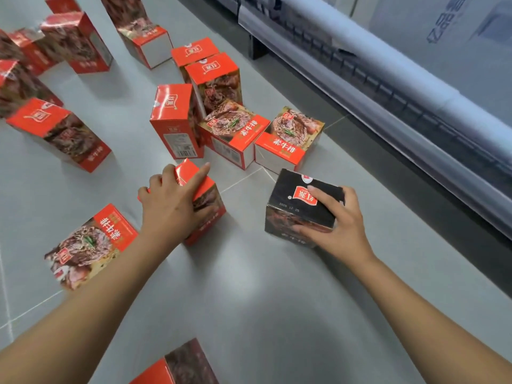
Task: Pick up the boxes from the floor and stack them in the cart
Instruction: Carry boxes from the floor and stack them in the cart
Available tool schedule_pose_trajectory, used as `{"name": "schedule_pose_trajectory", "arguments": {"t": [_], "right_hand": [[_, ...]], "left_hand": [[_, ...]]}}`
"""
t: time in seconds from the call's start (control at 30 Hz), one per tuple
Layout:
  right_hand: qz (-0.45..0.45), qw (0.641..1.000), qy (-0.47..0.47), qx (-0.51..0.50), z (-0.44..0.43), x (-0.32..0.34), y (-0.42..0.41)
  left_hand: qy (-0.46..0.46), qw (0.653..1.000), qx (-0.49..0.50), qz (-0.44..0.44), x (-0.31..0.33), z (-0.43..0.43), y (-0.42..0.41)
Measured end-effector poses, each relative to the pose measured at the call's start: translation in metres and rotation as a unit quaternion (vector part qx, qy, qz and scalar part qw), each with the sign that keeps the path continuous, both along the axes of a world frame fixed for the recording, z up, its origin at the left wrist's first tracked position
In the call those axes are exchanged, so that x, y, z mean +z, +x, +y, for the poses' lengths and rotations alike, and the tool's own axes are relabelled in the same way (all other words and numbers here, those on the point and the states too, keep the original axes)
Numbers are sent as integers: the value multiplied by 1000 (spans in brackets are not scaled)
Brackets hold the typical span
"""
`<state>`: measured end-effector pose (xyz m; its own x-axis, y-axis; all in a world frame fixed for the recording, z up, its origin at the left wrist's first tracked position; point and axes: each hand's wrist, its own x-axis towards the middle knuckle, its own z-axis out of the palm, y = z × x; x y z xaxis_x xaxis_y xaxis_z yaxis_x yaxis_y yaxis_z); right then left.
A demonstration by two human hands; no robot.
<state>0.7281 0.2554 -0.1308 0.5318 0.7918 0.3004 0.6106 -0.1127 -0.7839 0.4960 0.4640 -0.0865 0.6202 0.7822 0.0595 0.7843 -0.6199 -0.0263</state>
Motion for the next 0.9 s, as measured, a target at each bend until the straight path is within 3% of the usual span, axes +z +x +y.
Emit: {"name": "schedule_pose_trajectory", "arguments": {"t": [0.2,0.4,0.5,0.63,0.9], "right_hand": [[138,980,-54,-133,28,16,-4],[294,894,-180,-287,35,74,5],[344,852,-217,-331,25,126,7],[436,789,-200,-384,-3,213,1],[426,794,-189,-390,-89,462,-16]], "left_hand": [[-15,1000,6,11,6,-1,1],[-89,993,-5,78,72,-21,2],[-115,987,-5,109,133,-32,1],[-126,984,-27,123,230,-47,2],[-100,979,-138,110,463,-96,15]]}}
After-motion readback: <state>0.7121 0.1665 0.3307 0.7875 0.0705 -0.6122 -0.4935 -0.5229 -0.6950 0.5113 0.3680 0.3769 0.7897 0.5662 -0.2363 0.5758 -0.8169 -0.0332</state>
